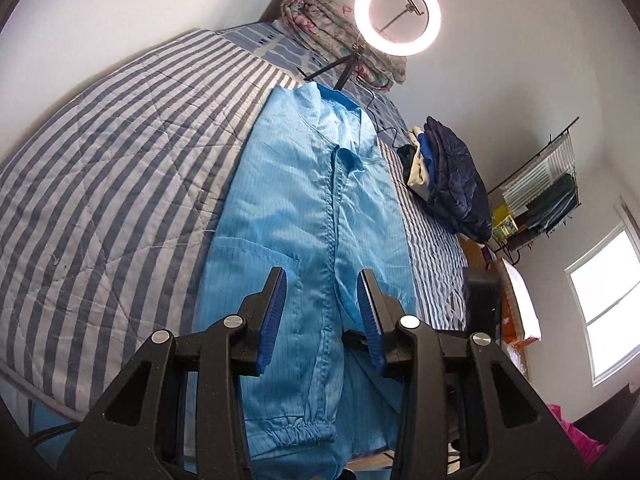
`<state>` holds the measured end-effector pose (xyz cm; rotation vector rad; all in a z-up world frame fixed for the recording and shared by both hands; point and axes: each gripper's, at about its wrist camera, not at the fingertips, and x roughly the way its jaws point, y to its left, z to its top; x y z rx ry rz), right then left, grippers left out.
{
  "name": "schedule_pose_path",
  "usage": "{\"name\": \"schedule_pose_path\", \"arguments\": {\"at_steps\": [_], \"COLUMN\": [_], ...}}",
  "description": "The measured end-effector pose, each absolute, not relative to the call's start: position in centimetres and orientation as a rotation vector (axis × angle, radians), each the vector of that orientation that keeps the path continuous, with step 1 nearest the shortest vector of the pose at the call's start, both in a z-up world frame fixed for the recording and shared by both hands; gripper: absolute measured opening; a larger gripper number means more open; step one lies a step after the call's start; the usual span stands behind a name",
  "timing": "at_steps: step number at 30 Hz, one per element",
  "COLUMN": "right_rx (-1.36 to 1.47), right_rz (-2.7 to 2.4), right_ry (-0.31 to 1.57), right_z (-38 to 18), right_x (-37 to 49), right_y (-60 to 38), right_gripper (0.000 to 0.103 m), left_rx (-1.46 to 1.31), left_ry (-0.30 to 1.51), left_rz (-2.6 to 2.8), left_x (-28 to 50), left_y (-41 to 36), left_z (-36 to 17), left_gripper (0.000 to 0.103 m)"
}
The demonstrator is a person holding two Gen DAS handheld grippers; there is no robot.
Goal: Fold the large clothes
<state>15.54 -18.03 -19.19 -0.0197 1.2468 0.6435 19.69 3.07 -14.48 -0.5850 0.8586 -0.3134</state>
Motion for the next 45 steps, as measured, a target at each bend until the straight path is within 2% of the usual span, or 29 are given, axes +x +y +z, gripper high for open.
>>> {"name": "schedule_pose_path", "arguments": {"at_steps": [1, 3, 10, 12, 19, 24, 29, 35, 38, 45], "right_rx": [0.005, 0.079, 0.293, 0.314, 0.540, 0.582, 0.497, 0.373, 0.362, 0.368], "right_rz": [0.652, 0.688, 0.718, 0.659, 0.527, 0.555, 0.655, 0.835, 0.922, 0.709], "right_ry": [1.234, 1.218, 1.094, 1.083, 1.163, 1.181, 1.221, 1.253, 1.274, 1.159], "right_z": [-18.6, -17.2, -12.3, -12.3, -17.2, -18.9, -19.2, -17.3, -16.4, -15.1], "right_x": [15.4, 14.9, 12.8, 12.2, 11.7, 11.6, 11.5, 8.5, 6.9, 5.9], "right_y": [-18.5, -19.9, -26.4, -28.8, -35.7, -35.1, -30.6, -24.4, -23.5, -28.0], "right_gripper": [0.009, 0.032, 0.033, 0.045, 0.045, 0.044, 0.033, 0.033, 0.037, 0.035], "left_rx": [-0.569, -0.549, -0.542, -0.528, -0.474, -0.478, -0.478, -0.503, -0.513, -0.528], "left_ry": [0.858, 0.858, 0.888, 0.899, 0.948, 0.954, 0.947, 0.954, 0.954, 0.971], "left_rz": [-0.318, -0.326, -0.347, -0.353, -0.401, -0.412, -0.405, -0.374, -0.361, -0.342], "left_x": [19.6, 19.4, 18.9, 18.7, 18.1, 18.3, 18.3, 18.3, 18.1, 17.6], "left_y": [2.7, 2.3, 1.8, 1.4, -1.3, -2.5, -2.5, -0.6, 0.3, 1.8], "left_z": [-14.5, -14.3, -14.7, -15.0, -16.0, -16.1, -15.9, -16.3, -16.5, -17.2], "left_gripper": [0.036, 0.036, 0.036, 0.036, 0.036, 0.036, 0.036, 0.036, 0.036, 0.036]}}
